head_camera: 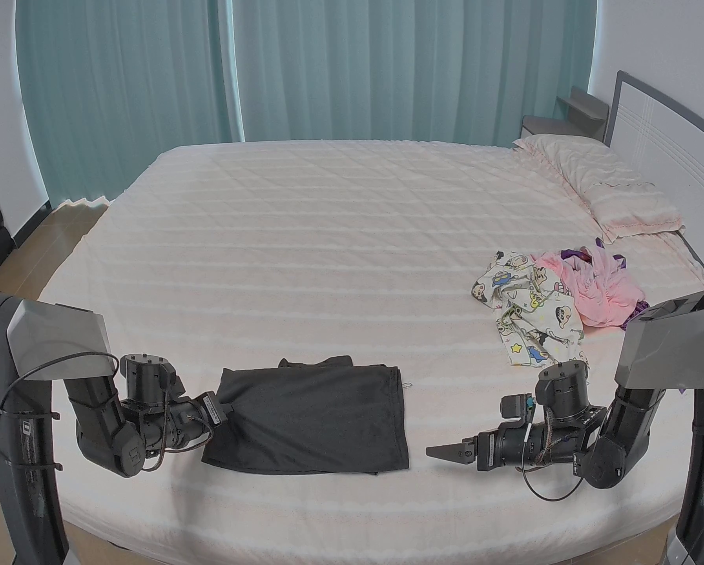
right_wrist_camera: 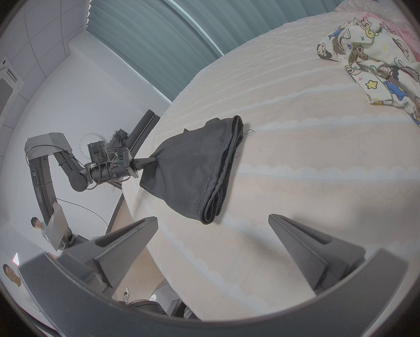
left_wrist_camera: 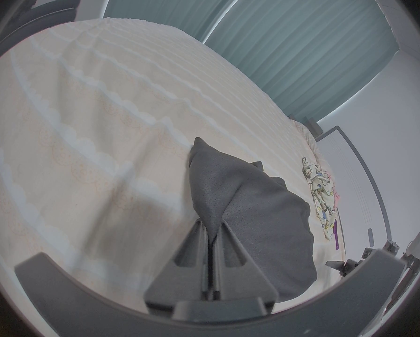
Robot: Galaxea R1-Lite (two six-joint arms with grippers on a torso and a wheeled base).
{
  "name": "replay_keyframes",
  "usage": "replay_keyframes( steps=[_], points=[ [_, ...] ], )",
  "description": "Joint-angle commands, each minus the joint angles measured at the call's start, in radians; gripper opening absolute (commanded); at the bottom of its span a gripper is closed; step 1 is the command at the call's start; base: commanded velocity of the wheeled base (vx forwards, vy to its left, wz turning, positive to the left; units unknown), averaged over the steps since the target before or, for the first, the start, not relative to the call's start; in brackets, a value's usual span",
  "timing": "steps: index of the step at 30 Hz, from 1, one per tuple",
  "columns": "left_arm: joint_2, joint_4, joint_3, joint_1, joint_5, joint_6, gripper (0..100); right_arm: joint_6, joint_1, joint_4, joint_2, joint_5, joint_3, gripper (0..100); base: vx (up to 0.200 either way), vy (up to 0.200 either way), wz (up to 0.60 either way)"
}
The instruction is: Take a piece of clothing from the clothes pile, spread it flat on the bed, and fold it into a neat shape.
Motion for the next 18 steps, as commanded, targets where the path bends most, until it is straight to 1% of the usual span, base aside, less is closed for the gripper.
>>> replay_keyframes(
  steps=[1,18],
  points=[
    [-0.006,-0.005,0.016,0.012,-0.001,0.002,0,0.0,-0.001,0.0,0.002,0.001,-0.001,100,0.0,0.2,0.0],
    [-0.055,0.005,0.042,0.03,-0.001,0.002,0,0.0,-0.001,0.0,0.006,0.001,-0.005,100,0.0,0.2,0.0]
  ],
)
